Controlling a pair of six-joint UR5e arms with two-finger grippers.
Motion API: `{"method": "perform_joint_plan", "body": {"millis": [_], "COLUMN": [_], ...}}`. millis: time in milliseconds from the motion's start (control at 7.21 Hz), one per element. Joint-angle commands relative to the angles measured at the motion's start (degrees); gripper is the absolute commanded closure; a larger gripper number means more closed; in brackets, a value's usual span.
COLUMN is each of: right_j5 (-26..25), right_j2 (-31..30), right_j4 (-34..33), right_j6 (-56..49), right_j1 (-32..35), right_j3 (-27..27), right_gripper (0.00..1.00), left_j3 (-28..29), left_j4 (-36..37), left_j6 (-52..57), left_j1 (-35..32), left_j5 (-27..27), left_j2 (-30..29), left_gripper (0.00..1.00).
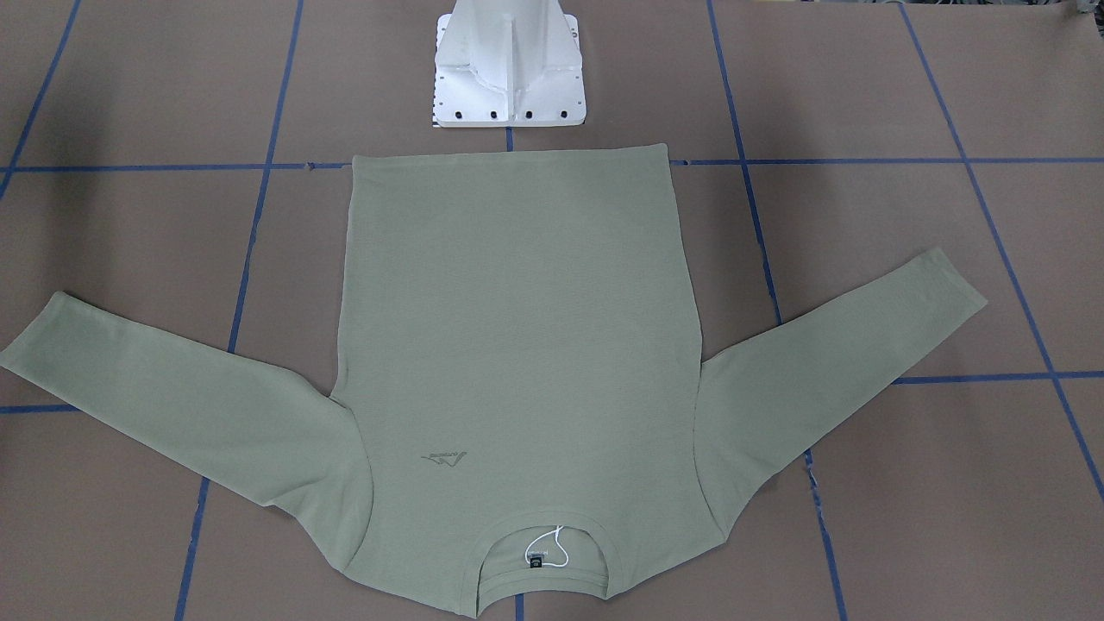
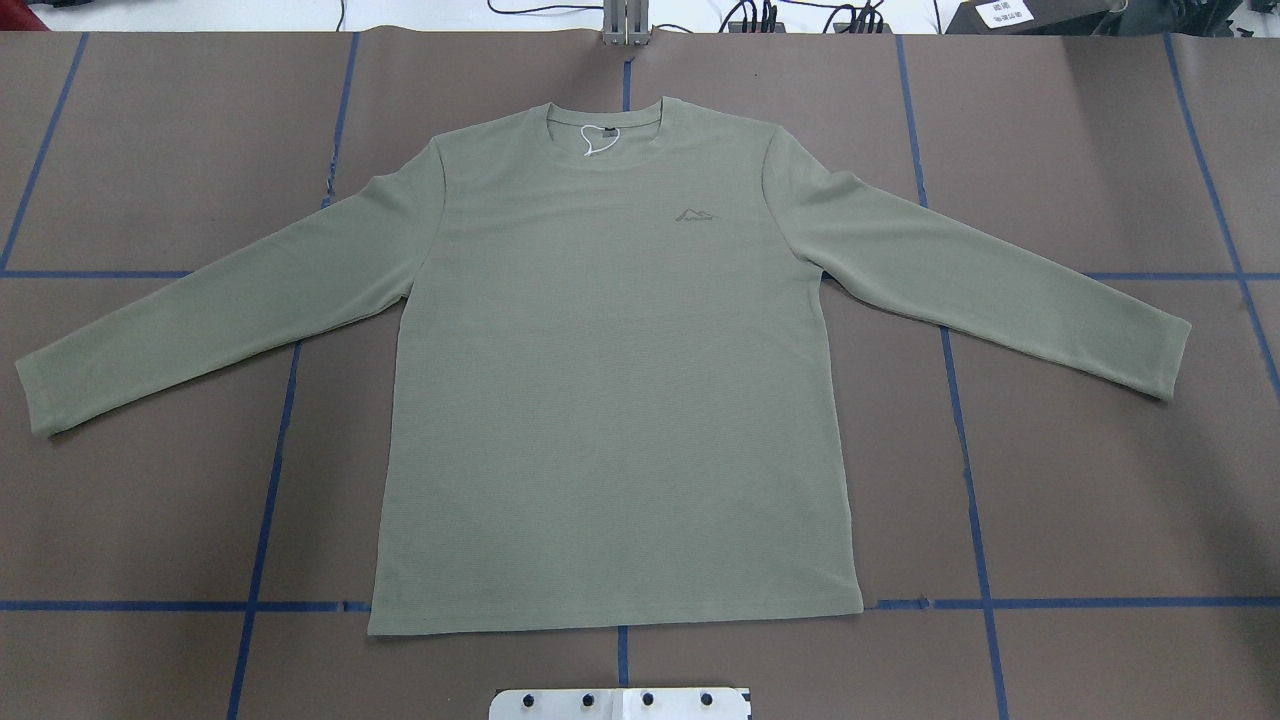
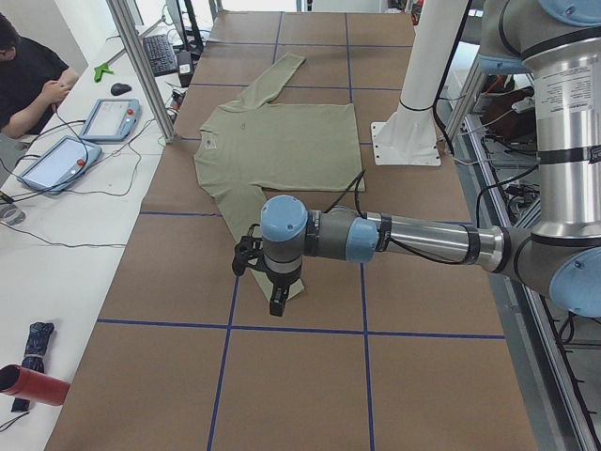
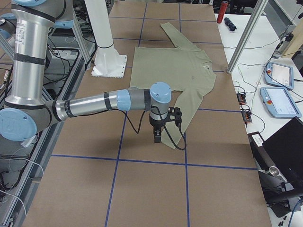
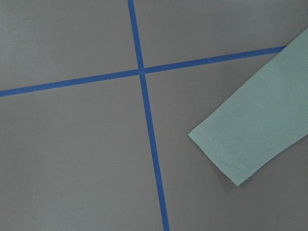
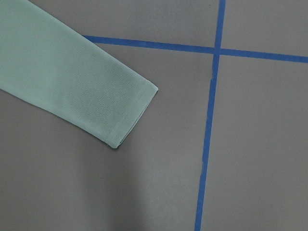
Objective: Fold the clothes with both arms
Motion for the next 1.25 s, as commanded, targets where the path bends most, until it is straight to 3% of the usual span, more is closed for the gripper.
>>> {"method": "perform_joint_plan", "body": {"millis": [0,277,555,694,832,971,1110], "right_j5": [-0.26,0.08,-0.35,-0.53,-0.27,-0.27,-0.27], "right_j2": [0.0,1.22,6.13,11.29,15.51,15.64,15.12], "right_j4": [0.0,0.09,0.0,0.0,0.35,6.01,16.42], "right_j6": [0.09,0.17,0.26,6.88,19.99,21.69,19.97], "right_j1": [0.0,-0.52,-0.53,-0.53,-0.35,-0.35,-0.35], "right_j3": [0.0,0.09,0.61,0.01,1.57,2.19,-1.2], "right_gripper": [0.0,0.0,0.0,0.0,0.0,0.0,0.0], "left_j3": [-0.61,-2.36,-3.6,-3.61,-3.08,-2.9,-3.08], "left_j4": [0.0,-2.09,-10.59,-16.12,-21.22,-25.53,-28.1], "left_j6": [0.18,0.18,0.18,-0.08,-0.35,-0.35,-0.35], "left_j1": [0.0,0.0,0.0,0.0,-0.09,-0.44,-0.87], "left_j5": [-0.13,0.56,2.59,2.77,2.77,2.77,2.77], "left_j2": [-0.01,-0.18,-0.01,-0.18,-0.18,-0.45,-0.36], "left_gripper": [0.0,0.0,0.0,0.0,0.0,0.0,0.0]}}
